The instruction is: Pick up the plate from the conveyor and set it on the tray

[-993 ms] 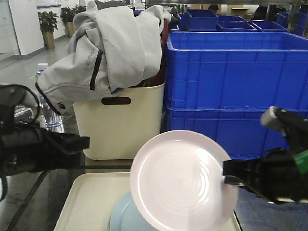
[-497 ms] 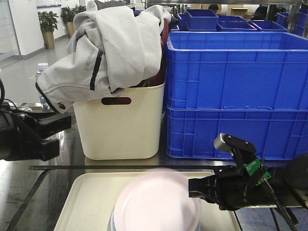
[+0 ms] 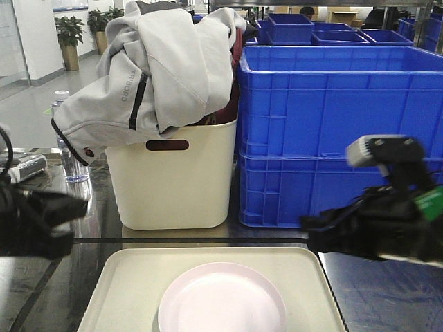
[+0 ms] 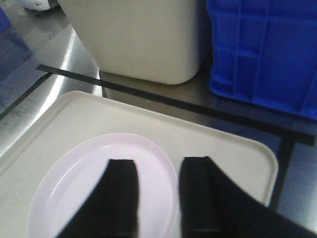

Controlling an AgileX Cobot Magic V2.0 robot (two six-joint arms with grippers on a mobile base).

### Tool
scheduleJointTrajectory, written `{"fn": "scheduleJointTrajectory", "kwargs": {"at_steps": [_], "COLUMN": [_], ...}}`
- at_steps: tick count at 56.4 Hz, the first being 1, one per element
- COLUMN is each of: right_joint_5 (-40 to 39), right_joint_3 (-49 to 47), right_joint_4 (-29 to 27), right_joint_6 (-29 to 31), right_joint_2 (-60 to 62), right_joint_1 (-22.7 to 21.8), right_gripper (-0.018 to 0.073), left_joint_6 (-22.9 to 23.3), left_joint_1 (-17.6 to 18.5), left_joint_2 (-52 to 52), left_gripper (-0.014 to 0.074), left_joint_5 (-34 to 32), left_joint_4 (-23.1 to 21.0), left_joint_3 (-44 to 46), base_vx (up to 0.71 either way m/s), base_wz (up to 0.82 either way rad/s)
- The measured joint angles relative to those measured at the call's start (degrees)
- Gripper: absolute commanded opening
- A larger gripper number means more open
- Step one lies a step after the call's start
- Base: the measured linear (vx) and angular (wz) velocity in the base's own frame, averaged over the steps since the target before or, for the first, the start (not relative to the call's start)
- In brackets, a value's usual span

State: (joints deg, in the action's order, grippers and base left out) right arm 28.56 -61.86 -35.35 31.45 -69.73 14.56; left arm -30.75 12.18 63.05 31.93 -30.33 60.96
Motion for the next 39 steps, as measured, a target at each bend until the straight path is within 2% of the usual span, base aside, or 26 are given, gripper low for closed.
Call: {"fn": "scheduleJointTrajectory", "kwargs": {"at_steps": [3,8,13,17,22,29,39], "right_joint_5": [1.3,3.3,3.9,3.8,2.9,-1.3,-5.1], "right_joint_3": [-0.1,0.9,4.7,9.2,14.9,21.2,24.4], "right_joint_4": [5.6,15.7,23.7,28.5,31.5,32.4,32.5], "right_joint_6": [-3.8,-10.6,-16.4,-19.9,-21.4,-22.2,-22.5], "right_joint_2": [3.7,10.1,16.4,21.7,27.4,32.9,34.1], "right_joint_1": [0.0,0.0,0.0,0.0,0.0,0.0,0.0], "right_gripper": [-0.0015,-0.0010,-0.0009,-0.0009,-0.0009,-0.0009,-0.0009], "left_joint_6": [4.8,11.1,14.6,15.8,16.8,18.6,18.8], "left_joint_1": [-0.3,-0.5,-0.5,-0.5,-0.5,-0.5,-0.5], "left_joint_2": [-0.1,-1.4,-5.4,-10.2,-16.9,-25.3,-30.8], "left_gripper": [0.0000,0.0000,0.0000,0.0000,0.0000,0.0000,0.0000], "left_joint_5": [3.2,5.8,5.8,4.2,1.1,-4.0,-5.2], "left_joint_4": [6.3,13.8,17.9,18.9,19.0,19.0,19.0], "left_joint_3": [-0.1,-1.9,-7.0,-12.0,-19.1,-27.8,-31.4], "base_vx": [0.00,0.00,0.00,0.00,0.00,0.00,0.00], "base_wz": [0.00,0.00,0.00,0.00,0.00,0.00,0.00]}}
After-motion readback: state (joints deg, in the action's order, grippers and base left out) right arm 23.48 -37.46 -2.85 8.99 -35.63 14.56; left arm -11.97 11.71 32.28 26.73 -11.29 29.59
